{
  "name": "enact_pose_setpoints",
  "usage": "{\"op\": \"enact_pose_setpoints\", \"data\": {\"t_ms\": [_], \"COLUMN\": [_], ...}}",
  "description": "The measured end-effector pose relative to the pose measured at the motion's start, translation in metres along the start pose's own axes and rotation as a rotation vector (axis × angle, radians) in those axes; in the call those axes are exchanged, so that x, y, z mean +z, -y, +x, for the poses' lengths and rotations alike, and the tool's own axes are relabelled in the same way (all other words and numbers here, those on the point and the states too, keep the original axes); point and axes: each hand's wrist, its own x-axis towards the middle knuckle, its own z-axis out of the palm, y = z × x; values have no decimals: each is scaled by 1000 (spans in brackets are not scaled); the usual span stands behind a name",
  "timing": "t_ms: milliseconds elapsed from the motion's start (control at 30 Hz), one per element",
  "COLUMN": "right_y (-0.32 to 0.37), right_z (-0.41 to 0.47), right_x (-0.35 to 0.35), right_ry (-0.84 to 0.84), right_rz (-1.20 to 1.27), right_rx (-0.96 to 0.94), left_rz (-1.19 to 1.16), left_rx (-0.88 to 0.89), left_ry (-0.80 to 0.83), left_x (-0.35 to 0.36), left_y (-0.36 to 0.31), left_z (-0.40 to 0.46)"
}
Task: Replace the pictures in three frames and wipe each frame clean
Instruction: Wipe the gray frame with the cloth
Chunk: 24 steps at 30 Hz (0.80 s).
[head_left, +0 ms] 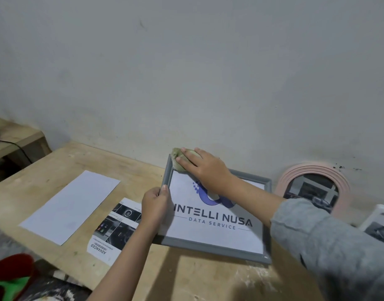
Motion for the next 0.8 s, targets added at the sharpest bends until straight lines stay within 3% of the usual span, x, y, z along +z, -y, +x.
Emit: {"op": "enact_pose_setpoints", "data": {"t_ms": [333, 600, 800], "right_y": [-36, -80, -85], "right_z": [-54, -113, -130], "right_x": [0, -4, -7], "right_ry": [24, 262, 320], "right_rz": [-92, -146, -180], "right_rx": [-12, 107, 239], "left_rz": [-115, -102, -108], "left_rx": [-50, -52, -58], "left_ry": [10, -54, -87], "left_x": [-13, -34, -37], "left_y": [15, 22, 22], "left_z": [5, 18, 25]}}
